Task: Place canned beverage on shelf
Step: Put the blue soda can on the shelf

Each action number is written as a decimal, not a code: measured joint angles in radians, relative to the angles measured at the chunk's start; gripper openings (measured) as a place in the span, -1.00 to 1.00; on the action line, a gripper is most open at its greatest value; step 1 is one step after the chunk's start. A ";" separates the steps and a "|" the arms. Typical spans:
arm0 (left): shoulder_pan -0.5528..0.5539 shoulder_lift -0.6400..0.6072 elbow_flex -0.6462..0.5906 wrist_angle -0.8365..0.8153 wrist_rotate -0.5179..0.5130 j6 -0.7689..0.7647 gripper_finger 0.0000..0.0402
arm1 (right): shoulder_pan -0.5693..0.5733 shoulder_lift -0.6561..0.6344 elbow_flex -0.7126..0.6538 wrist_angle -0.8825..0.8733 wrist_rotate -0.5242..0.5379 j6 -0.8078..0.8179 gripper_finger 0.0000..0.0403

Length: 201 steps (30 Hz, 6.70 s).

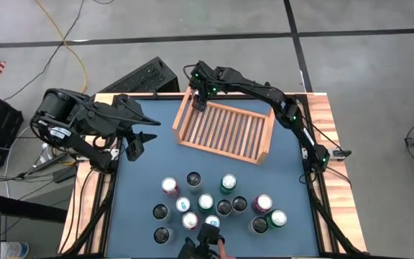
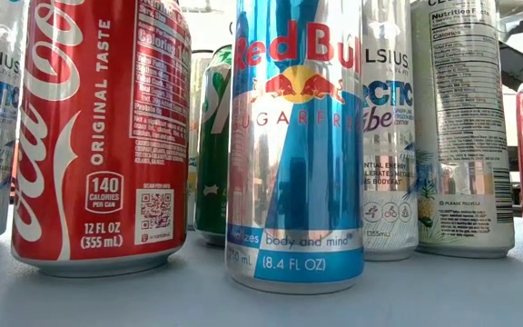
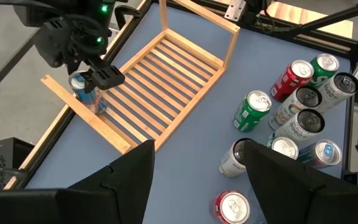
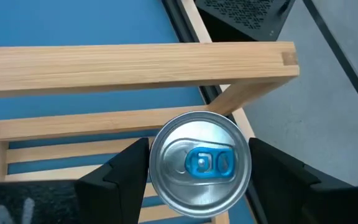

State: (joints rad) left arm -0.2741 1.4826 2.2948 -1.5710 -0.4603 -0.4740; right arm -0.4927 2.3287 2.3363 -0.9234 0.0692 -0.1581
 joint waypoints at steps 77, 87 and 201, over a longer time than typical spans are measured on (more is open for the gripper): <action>0.000 0.000 0.000 0.000 0.002 0.061 0.16 | -0.021 -0.116 -0.157 0.000 0.060 0.079 0.27; 0.000 0.000 0.000 0.000 0.001 0.061 0.16 | 0.010 -0.138 -0.155 -0.045 0.015 0.034 0.27; 0.317 -0.065 -0.010 0.082 0.220 0.349 0.16 | -0.012 0.009 -0.037 -0.038 0.009 0.056 0.16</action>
State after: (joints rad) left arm 0.0432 1.4178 2.2852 -1.4895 -0.2405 -0.1253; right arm -0.5045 2.3375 2.2997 -0.9610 0.0780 -0.1018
